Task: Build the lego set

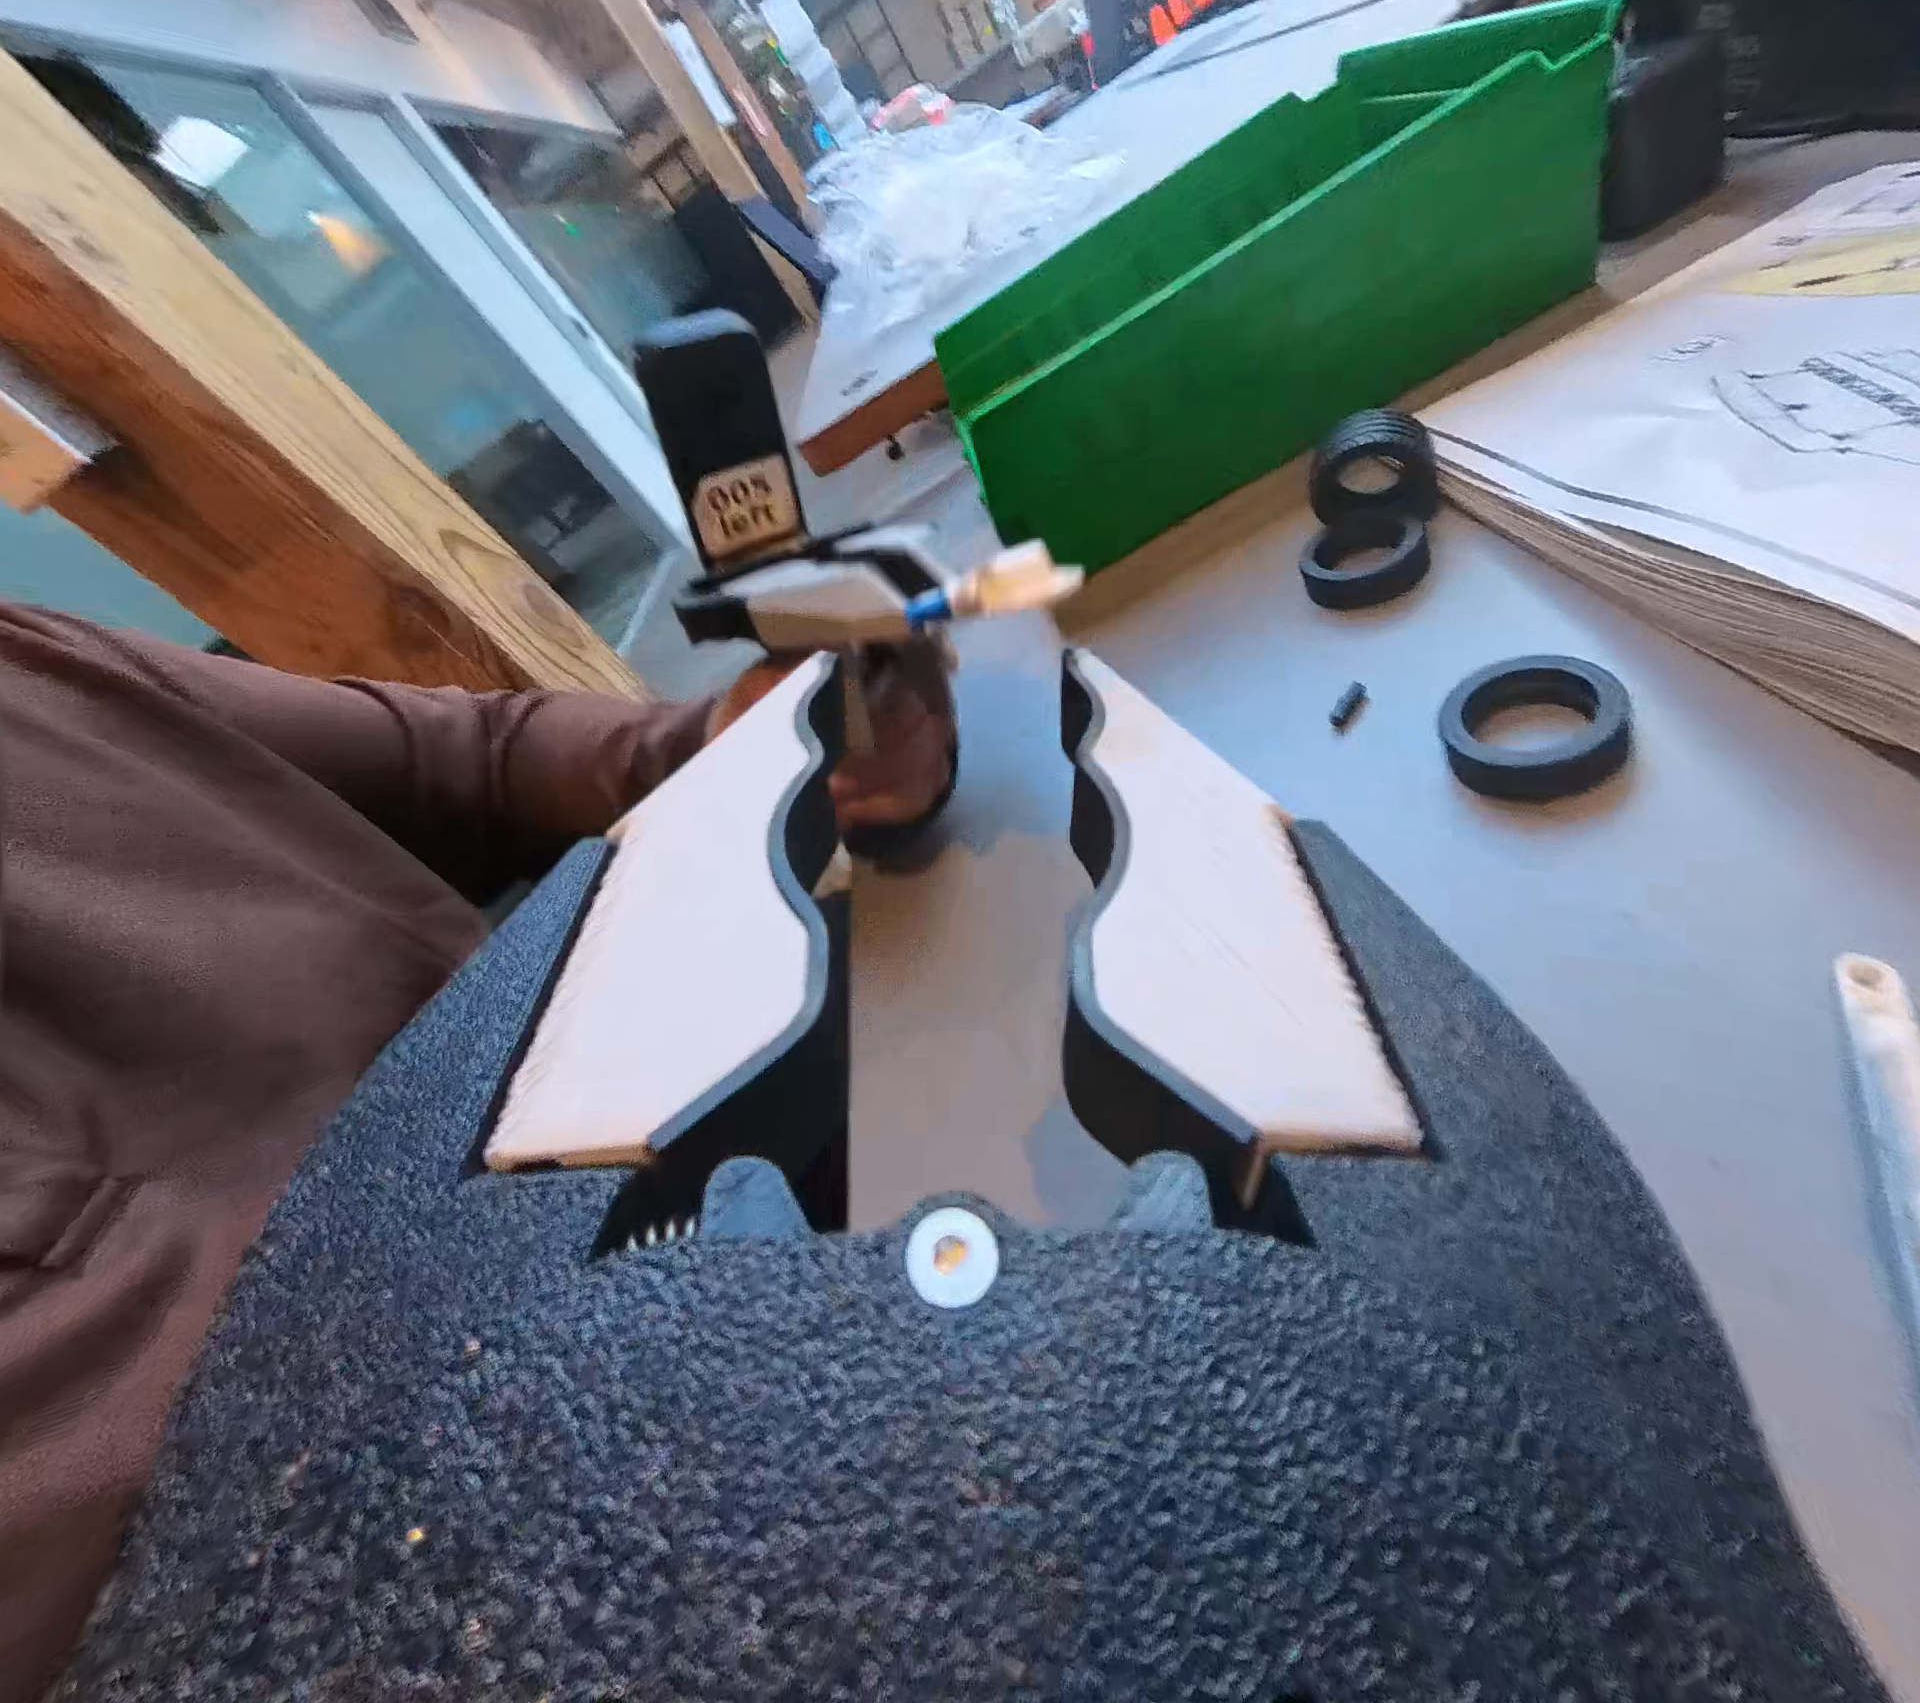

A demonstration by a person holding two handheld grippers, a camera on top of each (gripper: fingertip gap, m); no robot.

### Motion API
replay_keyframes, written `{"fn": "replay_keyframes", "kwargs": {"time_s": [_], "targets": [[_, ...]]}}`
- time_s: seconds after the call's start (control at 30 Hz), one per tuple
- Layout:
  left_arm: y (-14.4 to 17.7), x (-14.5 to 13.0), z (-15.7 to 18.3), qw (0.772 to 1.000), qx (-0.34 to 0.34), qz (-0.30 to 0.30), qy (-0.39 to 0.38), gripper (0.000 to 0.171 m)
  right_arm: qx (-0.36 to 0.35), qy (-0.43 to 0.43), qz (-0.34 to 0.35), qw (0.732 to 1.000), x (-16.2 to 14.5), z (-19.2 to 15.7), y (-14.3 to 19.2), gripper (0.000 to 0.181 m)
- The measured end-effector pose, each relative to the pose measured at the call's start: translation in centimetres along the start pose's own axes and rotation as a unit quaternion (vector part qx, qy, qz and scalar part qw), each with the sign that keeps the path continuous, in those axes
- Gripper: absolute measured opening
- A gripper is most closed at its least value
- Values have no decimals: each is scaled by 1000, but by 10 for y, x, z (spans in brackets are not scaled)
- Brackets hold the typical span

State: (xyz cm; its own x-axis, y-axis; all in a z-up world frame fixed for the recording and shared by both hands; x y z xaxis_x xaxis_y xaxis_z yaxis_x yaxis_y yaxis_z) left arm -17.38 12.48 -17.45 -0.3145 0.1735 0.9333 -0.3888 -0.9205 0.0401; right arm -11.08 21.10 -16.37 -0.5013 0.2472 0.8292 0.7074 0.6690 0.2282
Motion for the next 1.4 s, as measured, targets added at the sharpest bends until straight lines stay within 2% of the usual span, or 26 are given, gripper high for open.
{"fn": "replay_keyframes", "kwargs": {"time_s": [0.07,0.13,0.23,0.33,0.4,0.5,0.57,0.67,0.8,0.9,1.0,1.07,1.13,1.27,1.4], "targets": [[-7,-6,7,1000,-9,-1,15,4,36,-9,20,999,5,-6,-5,40],[-10,-8,10,999,-15,7,27,4,48,-12,38,998,9,-8,-7,25],[-14,-13,7,998,-17,-11,58,4,43,-19,36,998,11,-4,-10,25],[-17,-16,-1,997,2,-31,76,5,11,-7,7,1000,11,3,-12,24],[-21,-21,-7,994,8,-60,90,6,-25,23,-37,999,12,7,-16,24],[-24,-28,-13,988,-4,-112,105,26,-131,132,-133,974,20,17,-19,24],[-18,-27,-20,988,10,-128,86,30,-173,188,-209,944,26,23,-20,25],[-8,-34,-39,977,54,-208,13,45,-178,262,-354,880,18,30,-31,25],[3,-43,-57,947,98,-290,-95,50,-202,367,-523,742,-7,50,-47,25],[9,-43,-56,944,76,-295,-129,48,-195,409,-593,665,-26,57,-60,25],[13,-40,-50,949,37,-284,-130,50,-184,441,-621,621,-40,60,-67,25],[13,-43,-48,946,27,-294,-136,50,-183,452,-614,621,-41,60,-71,24],[12,-47,-48,940,25,-310,-141,52,-170,448,-601,640,-40,54,-72,26],[9,-51,-47,934,22,-327,-145,54,-169,416,-560,697,-28,41,-56,34],[-4,-46,-46,933,24,-325,-154,60,-231,352,-474,773,-19,35,-19,34]]}}
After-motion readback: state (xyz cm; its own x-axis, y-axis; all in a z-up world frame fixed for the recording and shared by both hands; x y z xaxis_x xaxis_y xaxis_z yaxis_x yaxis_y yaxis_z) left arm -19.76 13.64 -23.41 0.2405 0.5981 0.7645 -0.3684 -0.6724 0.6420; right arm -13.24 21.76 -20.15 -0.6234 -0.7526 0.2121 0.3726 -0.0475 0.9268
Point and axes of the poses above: each gripper's, where its closed fingertips meet, y back along the fingers, x out of its top, z = x × y across the jaws, the point moved 4 cm from there along y, back along the fingers, and after that the axes turned 10 degrees about -z, right-handed, at the moved point
